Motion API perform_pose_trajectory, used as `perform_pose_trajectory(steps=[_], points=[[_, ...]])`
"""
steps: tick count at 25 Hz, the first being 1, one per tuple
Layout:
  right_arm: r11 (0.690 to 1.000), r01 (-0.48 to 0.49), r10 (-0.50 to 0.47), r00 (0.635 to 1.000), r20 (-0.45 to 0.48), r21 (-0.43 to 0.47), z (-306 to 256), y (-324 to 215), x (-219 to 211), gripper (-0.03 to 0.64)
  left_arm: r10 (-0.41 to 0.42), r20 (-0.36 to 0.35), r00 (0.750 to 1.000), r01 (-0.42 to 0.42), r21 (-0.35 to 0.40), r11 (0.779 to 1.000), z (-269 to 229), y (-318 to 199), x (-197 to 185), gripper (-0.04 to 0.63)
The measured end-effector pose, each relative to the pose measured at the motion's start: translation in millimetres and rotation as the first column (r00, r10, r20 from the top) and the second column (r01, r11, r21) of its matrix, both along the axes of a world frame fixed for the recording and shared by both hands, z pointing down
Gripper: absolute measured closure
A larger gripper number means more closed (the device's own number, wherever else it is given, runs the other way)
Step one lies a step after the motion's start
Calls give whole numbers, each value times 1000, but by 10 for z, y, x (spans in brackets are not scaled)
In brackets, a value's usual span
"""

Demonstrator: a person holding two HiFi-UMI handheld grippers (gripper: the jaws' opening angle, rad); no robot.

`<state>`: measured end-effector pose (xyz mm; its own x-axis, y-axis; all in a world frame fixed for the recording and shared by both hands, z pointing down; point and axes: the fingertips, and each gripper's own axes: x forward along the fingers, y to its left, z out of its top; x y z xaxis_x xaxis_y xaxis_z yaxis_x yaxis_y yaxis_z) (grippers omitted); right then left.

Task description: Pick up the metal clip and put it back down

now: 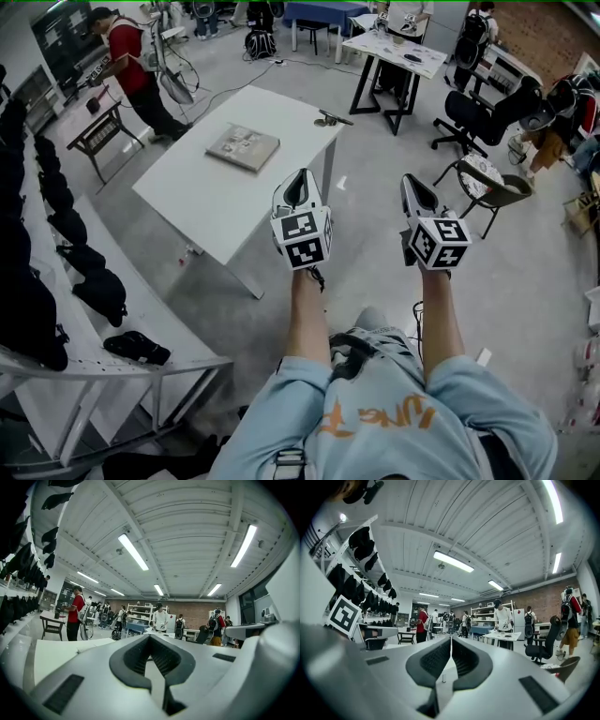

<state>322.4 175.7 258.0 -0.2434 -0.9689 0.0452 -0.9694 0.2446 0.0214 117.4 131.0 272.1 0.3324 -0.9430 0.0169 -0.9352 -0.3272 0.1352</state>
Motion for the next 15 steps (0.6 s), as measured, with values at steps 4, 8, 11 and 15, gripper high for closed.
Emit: perform_pose_trajectory(steps=[4, 8, 11, 15], points=[[1000, -20, 20, 1000, 1, -12, 59, -82, 108, 586, 11, -4, 1000, -11, 0, 1000, 10, -120, 70, 586], [1000, -13, 13, 1000, 15, -21, 92, -232, 101, 586, 0, 21, 1000, 0, -7, 1000, 50, -213, 64, 586], [1000, -3, 4, 999, 33, -21, 75, -449, 74, 586, 1, 39, 999, -1, -16, 1000, 68, -326, 93, 586], [995, 76, -73, 996, 44, -59, 290, -696, -261, 586, -52, 47, 998, 54, -56, 997, 262, -444, -130, 586]])
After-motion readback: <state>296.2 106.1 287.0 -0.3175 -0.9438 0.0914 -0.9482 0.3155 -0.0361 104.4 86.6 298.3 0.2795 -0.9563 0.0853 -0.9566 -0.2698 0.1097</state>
